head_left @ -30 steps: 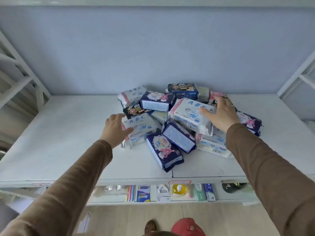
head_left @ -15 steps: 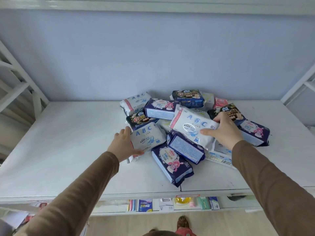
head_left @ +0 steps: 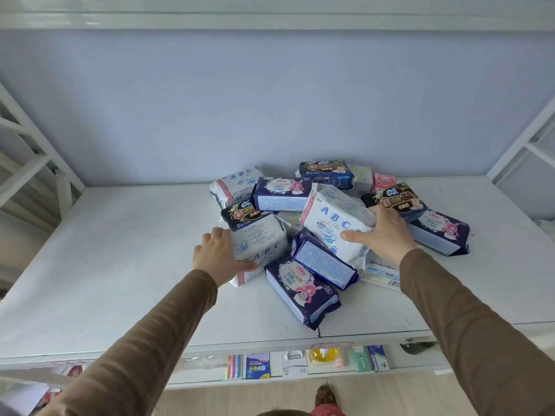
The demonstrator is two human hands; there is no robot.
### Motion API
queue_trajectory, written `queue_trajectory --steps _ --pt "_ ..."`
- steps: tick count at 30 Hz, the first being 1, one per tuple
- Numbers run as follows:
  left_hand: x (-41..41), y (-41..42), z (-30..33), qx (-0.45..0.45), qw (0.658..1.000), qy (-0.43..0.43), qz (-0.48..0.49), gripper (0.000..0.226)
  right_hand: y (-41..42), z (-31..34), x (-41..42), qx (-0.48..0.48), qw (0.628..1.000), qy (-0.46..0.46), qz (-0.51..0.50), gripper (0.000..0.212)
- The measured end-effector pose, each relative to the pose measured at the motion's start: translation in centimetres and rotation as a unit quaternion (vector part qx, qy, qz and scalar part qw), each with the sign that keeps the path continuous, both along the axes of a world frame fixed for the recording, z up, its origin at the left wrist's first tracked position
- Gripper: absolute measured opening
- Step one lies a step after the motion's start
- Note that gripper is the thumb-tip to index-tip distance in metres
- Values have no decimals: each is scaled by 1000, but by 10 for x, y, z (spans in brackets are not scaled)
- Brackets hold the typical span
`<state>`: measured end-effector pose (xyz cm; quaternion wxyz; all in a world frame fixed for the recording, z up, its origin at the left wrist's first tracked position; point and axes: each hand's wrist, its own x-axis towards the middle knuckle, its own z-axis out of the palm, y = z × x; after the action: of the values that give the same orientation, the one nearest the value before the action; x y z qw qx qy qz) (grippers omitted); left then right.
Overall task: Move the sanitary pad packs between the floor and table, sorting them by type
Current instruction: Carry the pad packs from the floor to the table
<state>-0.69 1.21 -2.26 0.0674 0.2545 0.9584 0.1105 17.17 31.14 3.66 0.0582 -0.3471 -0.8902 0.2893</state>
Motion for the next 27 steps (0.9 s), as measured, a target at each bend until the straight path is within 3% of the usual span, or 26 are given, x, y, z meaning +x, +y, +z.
queue_trajectory --steps 2,4,9,13,17,22,27 --pt "2 2 -1 41 998 -44 9 83 -2 0 0 -58 998 15 -13 74" --pt "5 0 -1 68 997 -36 14 78 -5 2 3 -91 994 62 -22 66" --pt "12 -22 12 135 989 34 42 72 -20 20 23 -43 983 175 -24 59" --pt "29 -50 30 175 981 66 51 72 -44 37 48 -67 970 233 16 63" --pt "65 -90 38 206 972 93 59 76 -82 42 76 -103 958 254 81 62" --pt "131 -157 33 227 967 59 101 77 -138 26 134 -159 945 241 154 62" --pt "202 -225 17 182 978 12 101 81 -197 -10 206 -223 937 200 177 66"
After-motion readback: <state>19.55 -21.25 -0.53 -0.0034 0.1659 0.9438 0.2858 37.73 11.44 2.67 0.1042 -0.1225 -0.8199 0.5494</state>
